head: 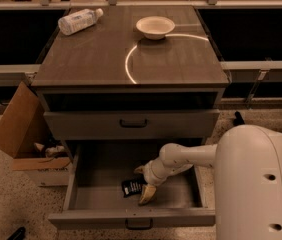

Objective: Pick rxbar blueberry from middle drawer and place on counter

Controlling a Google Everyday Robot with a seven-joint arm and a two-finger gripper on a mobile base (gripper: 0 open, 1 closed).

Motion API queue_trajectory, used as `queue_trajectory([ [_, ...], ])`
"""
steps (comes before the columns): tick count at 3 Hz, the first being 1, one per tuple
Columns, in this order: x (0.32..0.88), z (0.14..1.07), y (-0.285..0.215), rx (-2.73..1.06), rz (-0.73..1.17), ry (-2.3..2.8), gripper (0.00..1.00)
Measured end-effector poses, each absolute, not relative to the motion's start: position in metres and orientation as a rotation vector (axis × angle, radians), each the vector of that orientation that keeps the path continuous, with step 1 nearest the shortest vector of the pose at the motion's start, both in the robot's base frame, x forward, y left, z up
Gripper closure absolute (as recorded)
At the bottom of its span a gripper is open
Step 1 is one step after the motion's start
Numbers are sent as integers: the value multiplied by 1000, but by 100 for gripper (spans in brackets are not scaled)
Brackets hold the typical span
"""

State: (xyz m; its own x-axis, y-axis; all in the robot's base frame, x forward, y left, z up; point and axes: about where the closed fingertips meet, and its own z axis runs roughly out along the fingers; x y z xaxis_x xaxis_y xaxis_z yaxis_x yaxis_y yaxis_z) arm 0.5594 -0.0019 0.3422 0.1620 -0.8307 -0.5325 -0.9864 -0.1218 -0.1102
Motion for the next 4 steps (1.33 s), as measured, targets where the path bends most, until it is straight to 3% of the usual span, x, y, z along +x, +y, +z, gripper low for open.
queue_trajectory([
  [2, 560, 363, -4, -2012, 437, 1684, 86],
  [3, 558, 382, -10, -1993, 417, 1652, 100],
  [4, 553, 418, -27, -1966, 370, 1608, 100],
])
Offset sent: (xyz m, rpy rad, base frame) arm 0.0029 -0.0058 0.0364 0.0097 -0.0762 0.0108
